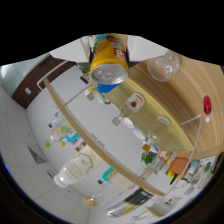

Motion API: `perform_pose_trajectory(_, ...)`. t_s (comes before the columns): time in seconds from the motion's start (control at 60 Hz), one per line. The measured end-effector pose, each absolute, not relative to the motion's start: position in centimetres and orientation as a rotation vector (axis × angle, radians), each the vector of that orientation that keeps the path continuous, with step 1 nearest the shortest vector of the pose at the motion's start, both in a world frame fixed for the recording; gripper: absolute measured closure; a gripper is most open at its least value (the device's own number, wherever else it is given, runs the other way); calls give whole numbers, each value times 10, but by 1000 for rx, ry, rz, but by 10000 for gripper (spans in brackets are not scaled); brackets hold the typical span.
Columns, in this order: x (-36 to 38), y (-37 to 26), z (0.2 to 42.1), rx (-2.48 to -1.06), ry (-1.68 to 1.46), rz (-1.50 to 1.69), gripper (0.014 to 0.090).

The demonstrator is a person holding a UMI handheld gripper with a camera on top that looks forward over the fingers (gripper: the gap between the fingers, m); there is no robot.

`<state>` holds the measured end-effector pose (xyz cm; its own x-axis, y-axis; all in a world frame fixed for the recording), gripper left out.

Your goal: Make me a cup of Vodka Sunrise.

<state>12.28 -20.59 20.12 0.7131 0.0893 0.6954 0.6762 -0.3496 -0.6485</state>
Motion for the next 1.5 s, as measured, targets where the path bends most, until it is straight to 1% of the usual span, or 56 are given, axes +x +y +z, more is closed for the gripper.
perform_pose_trajectory(0.083, 114, -201, 201, -1779, -799, -845, 531)
perform_pose_trajectory(0.217, 102, -194, 202, -1600, -1123, -1109, 529)
perform_pose_trajectory(0.417, 99, -188, 196, -1368, -1475, -1413, 528)
perform_pose_trajectory(0.6, 95, -186, 193, -1201, -1685, -1568, 527)
perform_pose_trajectory(0.783, 91, -186, 189, -1154, -1746, -1589, 525)
perform_pose_trajectory(0.9, 93, -185, 194, -1214, -1687, -1554, 528)
perform_pose_trajectory(1.0, 90, -188, 206, -1332, -1531, -1425, 527)
perform_pose_trajectory(1.1, 78, -194, 231, -1435, -1292, -1179, 524)
perform_pose_trajectory(1.183, 66, -201, 255, -1513, -1059, -900, 525)
perform_pose_trajectory(1.333, 78, -217, 309, -1535, -643, -513, 524)
perform_pose_trajectory(1.417, 98, -226, 320, -1548, -478, -330, 523)
perform_pose_trajectory(1.5, 127, -232, 317, -1569, -331, -207, 524)
